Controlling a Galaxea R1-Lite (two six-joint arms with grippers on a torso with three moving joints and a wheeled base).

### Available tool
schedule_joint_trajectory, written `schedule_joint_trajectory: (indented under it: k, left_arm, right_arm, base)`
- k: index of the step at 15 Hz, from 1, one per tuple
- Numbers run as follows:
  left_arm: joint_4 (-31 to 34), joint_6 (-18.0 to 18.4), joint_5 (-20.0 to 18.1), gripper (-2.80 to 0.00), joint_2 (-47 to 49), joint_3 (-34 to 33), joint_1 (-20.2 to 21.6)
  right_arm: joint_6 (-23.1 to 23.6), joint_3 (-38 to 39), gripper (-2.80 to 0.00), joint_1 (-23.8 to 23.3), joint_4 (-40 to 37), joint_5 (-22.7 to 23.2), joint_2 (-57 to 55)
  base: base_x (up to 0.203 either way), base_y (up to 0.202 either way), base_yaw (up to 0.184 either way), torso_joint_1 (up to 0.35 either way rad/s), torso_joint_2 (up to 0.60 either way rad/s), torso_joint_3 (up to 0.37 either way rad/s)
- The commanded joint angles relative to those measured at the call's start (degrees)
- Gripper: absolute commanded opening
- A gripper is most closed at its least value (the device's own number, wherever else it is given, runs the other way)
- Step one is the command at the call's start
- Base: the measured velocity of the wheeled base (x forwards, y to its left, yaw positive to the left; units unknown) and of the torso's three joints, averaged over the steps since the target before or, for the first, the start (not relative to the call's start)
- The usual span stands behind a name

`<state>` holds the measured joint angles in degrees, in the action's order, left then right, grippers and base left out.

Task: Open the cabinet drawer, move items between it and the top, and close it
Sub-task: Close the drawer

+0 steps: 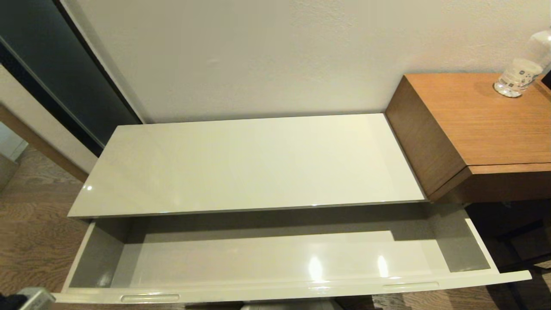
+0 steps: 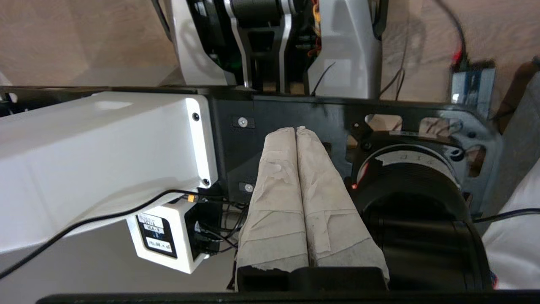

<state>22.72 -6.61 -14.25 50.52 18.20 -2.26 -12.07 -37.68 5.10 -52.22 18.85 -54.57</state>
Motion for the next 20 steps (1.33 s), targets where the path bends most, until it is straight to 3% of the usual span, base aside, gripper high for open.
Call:
schedule_joint_trajectory:
  k: [1, 4, 7, 10, 14, 17, 20]
  left_arm:
    - [-2.18, -0.07, -0.05, -2.8, 1.49, -3.7, -0.03]
    - [-9.67, -0.29, -0.09, -2.8, 6.97, -7.58, -0.05]
    - [-22.04, -1.04, -1.02, -2.8, 14.01, -11.36, -0.05]
    - [-31.14, -5.87, -1.64, -2.8, 17.01, -12.06, -0.16]
    - [-32.77, -7.27, -1.66, -2.8, 17.35, -12.4, -2.33]
    - [-36.25, -6.86, -1.79, -2.8, 23.79, -12.38, -5.27]
    - [-51.41, -6.05, 0.51, -2.8, 37.3, -15.05, -6.51]
  right_arm:
    - [-0.51, 2.55, -2.8, 0.09, 3.23, 0.02, -3.57]
    - [-2.72, 6.08, -2.8, 0.09, 10.9, -0.57, -8.08]
    - [-3.76, 9.11, -2.8, 0.27, 17.5, -1.27, -12.23]
    - [-3.88, 13.3, -2.8, 0.83, 27.56, -2.74, -13.95]
    - [-4.55, 20.99, -2.8, 8.12, 41.25, -9.97, -15.62]
    - [-9.62, 20.81, -2.8, 10.03, 45.44, -11.44, -21.79]
    - [-10.43, 20.45, -2.8, 10.11, 49.14, -12.43, -26.29]
  base:
    - [0.0, 0.0, 0.0, 0.0, 0.0, 0.0]
    - [0.0, 0.0, 0.0, 0.0, 0.0, 0.0]
    - [0.0, 0.0, 0.0, 0.0, 0.0, 0.0]
    - [0.0, 0.0, 0.0, 0.0, 0.0, 0.0]
    - [0.0, 0.0, 0.0, 0.0, 0.0, 0.0]
    - [0.0, 0.0, 0.0, 0.0, 0.0, 0.0]
    - [0.0, 0.0, 0.0, 0.0, 0.0, 0.0]
